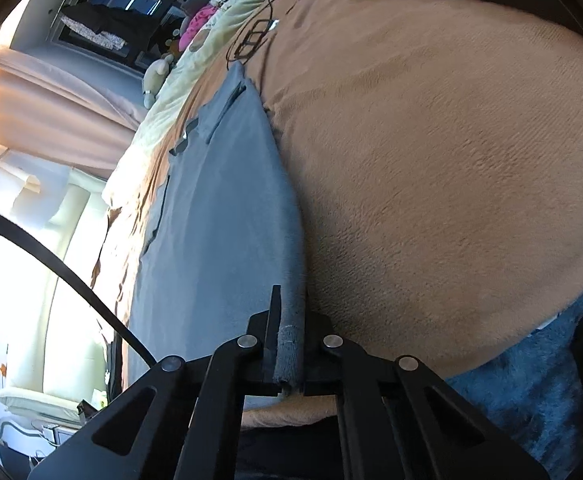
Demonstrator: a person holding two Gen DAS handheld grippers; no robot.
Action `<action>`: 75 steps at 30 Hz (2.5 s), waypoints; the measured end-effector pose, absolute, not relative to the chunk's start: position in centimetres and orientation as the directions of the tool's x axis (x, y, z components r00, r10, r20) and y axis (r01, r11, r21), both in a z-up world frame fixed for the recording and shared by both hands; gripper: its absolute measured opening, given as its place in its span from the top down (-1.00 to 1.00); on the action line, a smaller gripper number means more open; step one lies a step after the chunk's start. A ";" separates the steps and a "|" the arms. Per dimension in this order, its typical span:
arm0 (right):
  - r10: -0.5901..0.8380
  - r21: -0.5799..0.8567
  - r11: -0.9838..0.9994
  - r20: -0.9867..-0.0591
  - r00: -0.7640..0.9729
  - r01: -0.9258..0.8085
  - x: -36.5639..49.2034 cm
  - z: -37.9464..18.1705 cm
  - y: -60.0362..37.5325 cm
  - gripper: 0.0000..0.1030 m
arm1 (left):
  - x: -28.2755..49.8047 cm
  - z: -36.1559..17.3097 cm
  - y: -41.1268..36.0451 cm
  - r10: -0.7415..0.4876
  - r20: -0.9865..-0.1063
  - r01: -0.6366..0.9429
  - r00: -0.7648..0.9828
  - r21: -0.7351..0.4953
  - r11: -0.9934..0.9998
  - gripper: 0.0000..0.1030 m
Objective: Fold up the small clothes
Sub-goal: 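Grasp the T-shirt hem with the left gripper while the right gripper grasps it too, then lift the hem with both grippers and fold it toward the collar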
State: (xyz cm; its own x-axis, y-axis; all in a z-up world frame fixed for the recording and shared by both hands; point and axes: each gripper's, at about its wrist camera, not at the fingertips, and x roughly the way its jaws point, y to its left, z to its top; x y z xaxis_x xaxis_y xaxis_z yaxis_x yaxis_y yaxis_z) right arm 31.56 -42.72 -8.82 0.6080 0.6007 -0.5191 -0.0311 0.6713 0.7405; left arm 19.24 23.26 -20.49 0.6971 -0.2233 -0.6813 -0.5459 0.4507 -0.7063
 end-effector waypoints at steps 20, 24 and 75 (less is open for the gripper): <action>0.588 0.743 0.656 -0.391 0.709 -0.134 24.4 -1.9 -43.4 1.00 | 16.0 -11.8 23.4 -0.180 -0.520 -0.396 0.835 -0.795 0.460 0.89; 0.589 0.745 0.650 -0.369 0.719 -0.151 22.7 -1.4 -43.6 1.00 | 14.5 -10.3 23.6 -0.176 -0.486 -0.371 0.856 -0.814 0.447 0.89; 0.617 0.752 0.619 -0.286 0.733 -0.227 28.1 -0.5 -43.1 1.00 | 10.1 -3.7 24.6 -0.059 -0.369 -0.312 0.927 -0.850 0.424 0.89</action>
State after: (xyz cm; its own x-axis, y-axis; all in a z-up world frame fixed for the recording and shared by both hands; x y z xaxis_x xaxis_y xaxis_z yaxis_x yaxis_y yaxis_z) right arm 28.15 -43.11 -0.55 0.7335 0.6167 -0.2858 -0.2274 0.6188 0.7519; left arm 10.10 24.65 -3.74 0.9274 -0.0586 -0.3695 -0.3119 0.4243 -0.8501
